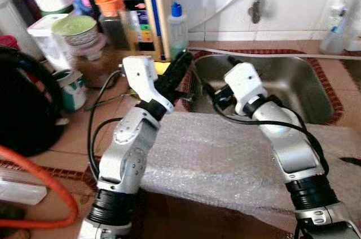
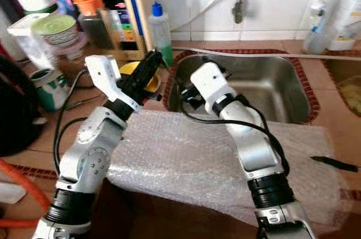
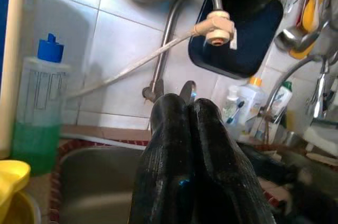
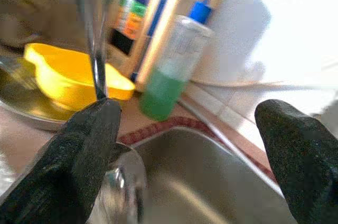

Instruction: Kitchen organization

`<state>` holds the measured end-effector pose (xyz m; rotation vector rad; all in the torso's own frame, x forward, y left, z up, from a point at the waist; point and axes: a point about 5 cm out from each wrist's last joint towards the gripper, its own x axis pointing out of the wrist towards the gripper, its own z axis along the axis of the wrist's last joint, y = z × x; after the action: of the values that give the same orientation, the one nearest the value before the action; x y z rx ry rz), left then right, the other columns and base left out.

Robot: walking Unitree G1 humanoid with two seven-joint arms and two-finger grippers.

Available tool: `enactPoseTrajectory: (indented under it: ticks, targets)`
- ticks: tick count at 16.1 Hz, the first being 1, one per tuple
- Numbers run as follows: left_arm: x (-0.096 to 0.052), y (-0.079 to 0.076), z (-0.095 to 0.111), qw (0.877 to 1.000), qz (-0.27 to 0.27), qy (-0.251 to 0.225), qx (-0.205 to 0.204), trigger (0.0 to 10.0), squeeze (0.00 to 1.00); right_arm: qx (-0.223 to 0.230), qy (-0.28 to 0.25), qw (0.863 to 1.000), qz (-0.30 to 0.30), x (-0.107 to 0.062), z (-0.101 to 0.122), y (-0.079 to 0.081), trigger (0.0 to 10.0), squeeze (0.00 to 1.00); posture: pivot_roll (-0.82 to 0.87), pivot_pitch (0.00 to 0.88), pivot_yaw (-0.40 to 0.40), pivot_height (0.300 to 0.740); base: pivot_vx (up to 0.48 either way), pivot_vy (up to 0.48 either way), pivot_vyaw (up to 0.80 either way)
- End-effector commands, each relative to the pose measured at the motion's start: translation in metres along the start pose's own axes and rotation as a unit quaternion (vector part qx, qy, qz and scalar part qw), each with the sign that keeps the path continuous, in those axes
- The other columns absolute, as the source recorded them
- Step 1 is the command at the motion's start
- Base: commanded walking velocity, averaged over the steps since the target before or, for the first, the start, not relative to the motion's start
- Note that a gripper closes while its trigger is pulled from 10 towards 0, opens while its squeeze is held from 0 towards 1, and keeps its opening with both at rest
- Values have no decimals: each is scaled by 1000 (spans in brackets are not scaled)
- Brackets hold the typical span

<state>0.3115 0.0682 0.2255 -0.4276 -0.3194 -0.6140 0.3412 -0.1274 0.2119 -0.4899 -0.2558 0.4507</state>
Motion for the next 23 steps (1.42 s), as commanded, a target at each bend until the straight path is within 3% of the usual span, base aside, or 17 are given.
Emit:
enactPoseTrajectory:
  ticks: [1, 4, 8, 15, 20, 23]
  targets:
    - [1, -5, 2, 1000, -20, 0, 7, 0, 0, 2, -14, 1000, -2, 3, 5, 1, 10000, 0, -313, 50, 149, 740, 0, 0, 0]
    - [2, -13, 1, 999, -43, 4, 17, 0, 0, 32, -10, 999, 1, 9, 1, 4, 10000, 0, -305, 52, 149, 740, 0, 0, 0]
    - [1, -12, -1, 999, -44, 8, 24, 0, 0, 47, -5, 997, 53, 10, 3, 22, 10000, 0, -296, 51, 151, 740, 0, 0, 0]
    - [1, -1, -1, 999, -11, 11, 50, 0, 0, 15, -15, 1000, 9, -11, 10, 17, 10000, 0, -299, 58, 159, 740, 0, 0, 0]
    - [4, 1, 1, 999, -4, 6, 52, 0, 0, 22, -17, 999, 19, -18, 16, 22, 10000, 0, -302, 62, 162, 740, 0, 0, 0]
    - [3, 2, 2, 999, -1, 6, 54, 0, 0, 16, -14, 1000, -2, -25, 18, 17, 10000, 0, -301, 66, 162, 740, 0, 0, 0]
